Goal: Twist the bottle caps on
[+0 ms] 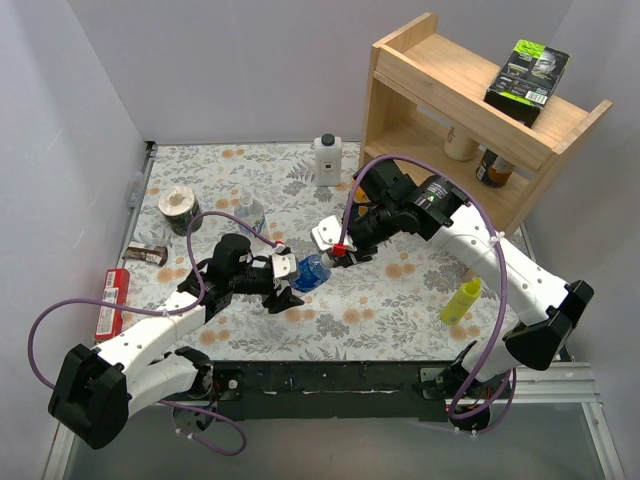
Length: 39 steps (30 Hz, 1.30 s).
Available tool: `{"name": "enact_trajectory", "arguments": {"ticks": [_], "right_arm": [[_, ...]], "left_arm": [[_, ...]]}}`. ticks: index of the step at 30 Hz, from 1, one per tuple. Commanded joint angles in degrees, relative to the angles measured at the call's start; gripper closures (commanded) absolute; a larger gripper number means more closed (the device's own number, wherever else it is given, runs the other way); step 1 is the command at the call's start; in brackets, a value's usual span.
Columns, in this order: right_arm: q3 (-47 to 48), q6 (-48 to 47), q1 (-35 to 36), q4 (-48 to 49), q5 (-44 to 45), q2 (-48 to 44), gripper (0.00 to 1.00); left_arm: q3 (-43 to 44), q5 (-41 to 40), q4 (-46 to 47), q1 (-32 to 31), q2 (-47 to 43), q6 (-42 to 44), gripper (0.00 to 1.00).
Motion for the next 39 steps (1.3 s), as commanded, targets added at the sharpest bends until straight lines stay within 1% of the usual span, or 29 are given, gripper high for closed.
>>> {"name": "enact_trajectory", "arguments": {"ticks": [1, 4, 5, 7, 8, 9, 12, 13, 14, 15, 16, 17, 18, 19, 20, 21, 22, 23, 24, 26, 27, 28, 29, 31, 33, 36, 38, 39], "right_arm": [[-1.8, 0.2, 0.4, 2.6, 0.9, -1.2, 0.53], [-2.8, 0.3, 0.4, 3.3, 1.4, -1.6, 0.52], [-2.7, 0.4, 0.4, 3.3, 1.4, -1.4, 0.54], [-2.3, 1.4, 0.4, 3.3, 1.4, -1.1, 0.60], [-2.0, 1.9, 0.4, 3.3, 1.4, -0.9, 0.66], [-1.2, 2.5, 0.4, 3.3, 0.9, -0.6, 0.70], [2.1, 7.2, 0.3, 1.3, 0.6, 1.5, 0.79], [3.8, 12.5, -0.2, 0.8, 0.5, 2.4, 0.81], [5.8, 16.0, -0.8, -1.9, -0.3, 5.7, 0.84], [8.2, 19.4, -1.6, -3.8, -3.9, 7.8, 0.85], [13.8, 22.8, -3.7, -6.4, -6.4, 10.3, 0.86], [14.9, 33.5, -4.9, -6.9, -8.9, 14.1, 0.88], [13.7, 38.3, -6.2, -4.4, -14.3, 14.2, 0.89], [10.5, 43.2, -8.4, -2.0, -16.8, 13.9, 0.91], [9.4, 47.0, -9.1, -0.2, -19.1, 13.6, 0.96], [9.3, 49.5, -9.4, 1.1, -21.0, 13.6, 0.96], [10.4, 47.9, -9.3, 1.1, -20.9, 13.1, 0.90], [11.0, 46.0, -9.3, 1.2, -20.9, 12.9, 0.82], [11.6, 42.3, -9.4, 1.8, -20.9, 12.6, 0.73], [10.7, 42.1, -9.2, 5.4, -20.6, 10.7, 0.62], [9.3, 44.0, -9.3, 7.6, -20.7, 9.9, 0.61], [7.9, 45.1, -9.3, 12.6, -20.8, 8.3, 0.60], [5.1, 46.5, -9.3, 14.7, -21.4, 7.7, 0.61], [3.9, 48.2, -9.3, 16.6, -22.3, 7.6, 0.65], [2.3, 49.3, -9.1, 17.5, -22.9, 7.7, 0.65], [-0.8, 52.8, -8.8, 22.4, -22.5, 7.1, 0.64], [-1.0, 54.1, -8.2, 24.5, -22.8, 7.6, 0.64], [-0.4, 54.4, -7.7, 25.0, -23.0, 8.0, 0.67]], "left_arm": [[1.8, 1.7, 1.1, 0.2, -1.0, 0.6, 1.00], [1.8, 1.7, 1.2, 0.2, -0.9, 0.6, 1.00], [1.8, 1.8, 1.2, 0.2, -0.8, 0.6, 1.00], [1.8, 1.8, 1.2, 0.2, -0.8, 0.6, 1.00], [1.8, 1.7, 1.2, 0.2, -0.8, 0.7, 1.00], [1.8, 1.6, 1.2, 0.2, -0.7, 0.7, 1.00], [1.0, -0.9, 2.2, 0.2, -0.5, 0.4, 1.00], [0.6, -2.6, 3.8, 0.2, -0.4, -0.3, 1.00], [0.1, -4.7, 5.6, 0.2, -0.7, -1.7, 1.00], [-0.4, -10.2, 7.3, 0.1, -1.0, -3.2, 1.00], [-1.2, -12.7, 10.8, 0.0, -1.2, -5.3, 1.00], [-1.4, -15.1, 12.2, -0.1, -1.5, -6.2, 1.00], [-1.5, -17.6, 12.9, -0.1, -1.4, -6.6, 1.00], [-1.2, -18.3, 13.6, -0.1, -1.0, -7.4, 1.00], [-1.1, -18.7, 13.7, -0.1, -0.9, -8.1, 1.00], [-0.9, -18.8, 13.9, -0.1, -0.3, -8.8, 1.00], [-0.8, -18.5, 14.2, -0.1, -0.3, -9.7, 1.00], [-0.9, -18.1, 14.6, -0.1, -0.3, -11.9, 1.00], [-1.1, -17.1, 15.3, 0.0, -0.6, -13.6, 1.00], [-1.3, -11.6, 16.7, 0.2, -1.1, -16.4, 1.00], [-1.3, -9.7, 17.7, 0.2, -1.3, -17.4, 1.00], [-1.3, -6.9, 18.1, 0.2, -1.0, -18.2, 1.00], [-1.2, -6.3, 18.4, 0.2, -0.8, -20.3, 1.00], [-1.1, -5.9, 19.6, 0.2, -0.3, -21.7, 1.00], [-0.8, -4.5, 19.9, 0.2, 0.3, -21.5, 1.00], [-0.9, -3.8, 21.4, 0.2, 0.9, -22.6, 1.00], [-0.8, -3.4, 21.9, 0.2, 1.3, -23.2, 1.00], [-0.8, -3.1, 22.5, 0.2, 1.7, -23.8, 1.00]]}}
